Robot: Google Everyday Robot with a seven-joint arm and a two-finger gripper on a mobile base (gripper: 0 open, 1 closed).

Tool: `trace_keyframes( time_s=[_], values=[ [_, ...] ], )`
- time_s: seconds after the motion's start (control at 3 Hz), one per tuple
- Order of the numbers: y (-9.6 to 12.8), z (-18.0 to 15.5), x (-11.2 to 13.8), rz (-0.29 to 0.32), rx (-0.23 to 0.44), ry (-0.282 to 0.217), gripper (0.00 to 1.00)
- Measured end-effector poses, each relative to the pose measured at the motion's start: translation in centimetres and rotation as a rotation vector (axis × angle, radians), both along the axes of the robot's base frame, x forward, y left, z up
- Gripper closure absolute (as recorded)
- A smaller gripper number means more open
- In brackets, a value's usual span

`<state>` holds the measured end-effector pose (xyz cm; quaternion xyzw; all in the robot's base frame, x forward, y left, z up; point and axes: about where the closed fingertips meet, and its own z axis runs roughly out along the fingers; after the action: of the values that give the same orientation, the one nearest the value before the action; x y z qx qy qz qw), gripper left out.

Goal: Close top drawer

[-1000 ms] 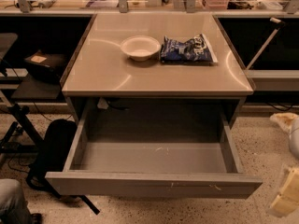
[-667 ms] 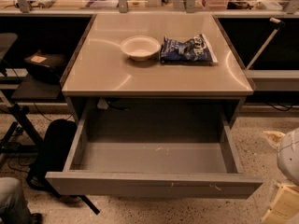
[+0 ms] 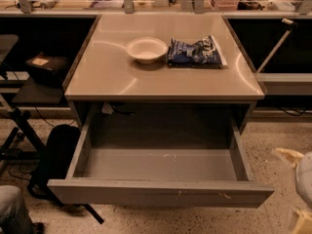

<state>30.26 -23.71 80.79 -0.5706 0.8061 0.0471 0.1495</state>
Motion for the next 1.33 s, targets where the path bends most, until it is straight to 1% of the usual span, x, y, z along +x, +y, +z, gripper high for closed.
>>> trace_keyframes(
  time_s=[0.33, 0.67, 1.0, 1.33],
  values=[
    [-0.1, -3.5, -5.6, -0.022, 0.119, 0.007, 0.0],
    [2.4, -8.3, -9.5, 0.05, 0.262, 0.065, 0.0],
    [5.1, -12.0, -9.5, 0.247, 0.314, 0.074, 0.0],
    [8.8, -13.9, -7.4, 0.439, 0.277, 0.058, 0.0]
  ],
)
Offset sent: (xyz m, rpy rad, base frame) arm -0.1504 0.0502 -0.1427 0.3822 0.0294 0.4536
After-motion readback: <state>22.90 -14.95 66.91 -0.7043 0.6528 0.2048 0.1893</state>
